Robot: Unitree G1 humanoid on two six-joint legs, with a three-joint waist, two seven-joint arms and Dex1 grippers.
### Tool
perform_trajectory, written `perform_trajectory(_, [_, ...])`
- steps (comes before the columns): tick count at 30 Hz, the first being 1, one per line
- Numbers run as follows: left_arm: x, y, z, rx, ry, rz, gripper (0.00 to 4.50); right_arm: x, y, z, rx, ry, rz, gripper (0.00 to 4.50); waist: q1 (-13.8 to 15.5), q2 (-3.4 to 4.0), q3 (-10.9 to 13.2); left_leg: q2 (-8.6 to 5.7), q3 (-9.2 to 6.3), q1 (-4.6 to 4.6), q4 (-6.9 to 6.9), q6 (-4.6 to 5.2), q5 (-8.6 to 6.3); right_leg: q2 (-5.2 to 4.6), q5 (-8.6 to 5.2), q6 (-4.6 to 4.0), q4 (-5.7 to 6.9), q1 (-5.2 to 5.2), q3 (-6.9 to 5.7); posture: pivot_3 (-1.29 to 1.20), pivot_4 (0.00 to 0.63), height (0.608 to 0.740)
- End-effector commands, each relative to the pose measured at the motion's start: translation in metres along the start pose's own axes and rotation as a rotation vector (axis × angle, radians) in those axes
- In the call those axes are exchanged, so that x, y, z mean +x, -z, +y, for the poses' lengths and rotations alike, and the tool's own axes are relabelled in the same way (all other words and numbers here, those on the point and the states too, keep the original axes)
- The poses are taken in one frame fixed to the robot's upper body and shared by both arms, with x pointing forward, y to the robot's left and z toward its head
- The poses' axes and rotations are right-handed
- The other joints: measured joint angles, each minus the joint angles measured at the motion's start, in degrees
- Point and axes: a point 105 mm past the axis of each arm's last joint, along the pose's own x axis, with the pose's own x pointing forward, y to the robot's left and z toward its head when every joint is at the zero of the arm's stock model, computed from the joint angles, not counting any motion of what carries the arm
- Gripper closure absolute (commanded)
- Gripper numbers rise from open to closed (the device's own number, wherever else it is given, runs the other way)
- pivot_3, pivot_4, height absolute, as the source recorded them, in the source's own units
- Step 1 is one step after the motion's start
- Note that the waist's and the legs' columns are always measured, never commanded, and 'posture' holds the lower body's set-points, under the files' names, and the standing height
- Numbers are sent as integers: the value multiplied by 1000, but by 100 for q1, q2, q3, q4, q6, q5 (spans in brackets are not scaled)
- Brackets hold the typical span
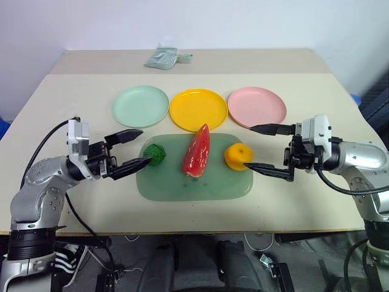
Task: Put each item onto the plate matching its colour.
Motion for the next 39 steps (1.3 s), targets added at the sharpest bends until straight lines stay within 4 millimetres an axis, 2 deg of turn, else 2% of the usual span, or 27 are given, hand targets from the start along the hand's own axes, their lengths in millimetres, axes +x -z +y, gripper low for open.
perform_trajectory(1, [-4, -5, 0, 42, -5, -22, 0, -4, -13, -4, -49, -2, -14, 37, 1, 0, 0, 0, 0, 0, 0, 0, 0, 0, 0, 0, 0, 0, 0, 0, 150, 740])
perform_trajectory(11, [-13, -12, 4, 84, -36, -24, 0, 6, -13, -8, -51, -12, -40, 37, -6, 0, 0, 0, 0, 0, -1, 0, 0, 0, 0, 0, 0, 0, 0, 0, 150, 740])
perform_trajectory(19, [-34, -17, 20, 100, -75, 27, 0, 18, -16, -7, -61, -20, -63, 37, -8, 1, 0, 0, 0, 1, -1, 0, 0, 1, 0, 0, 0, 0, 0, 0, 150, 740])
perform_trajectory(24, [-20, -18, 20, 97, -28, 46, 0, 20, -25, -8, -75, -9, -74, 37, -4, 0, 0, -2, 0, -1, 1, 0, 0, -2, 0, 0, -1, 0, -1, 0, 150, 740])
perform_trajectory(27, [-17, -15, 23, 124, -14, 81, 0, 30, -30, -9, -69, -18, -44, 37, -18, 1, 0, 0, 0, 1, -2, 0, 0, -1, 0, 0, 1, -1, -1, 0, 150, 740])
perform_trajectory(31, [-15, -1, 38, 155, -52, 199, 0, 39, -44, -2, -51, -93, -21, 37, -23, 2, 1, 1, -1, 0, -5, 0, 0, 2, 0, -1, 1, -5, -1, 0, 150, 740])
perform_trajectory(35, [-1, 7, 47, 214, -64, 226, 0, 46, -43, 5, -60, -121, 57, 37, 8, 1, 1, 0, -1, -2, -4, 0, 0, 1, 0, -1, 0, -5, -2, 0, 150, 740])
perform_trajectory(39, [8, 21, 52, 173, -73, 244, 0, 52, -43, 11, -43, -143, 97, 37, -3, 0, 0, -2, -1, -5, 2, 0, 0, -1, 1, 1, 0, -4, -2, 0, 150, 740])
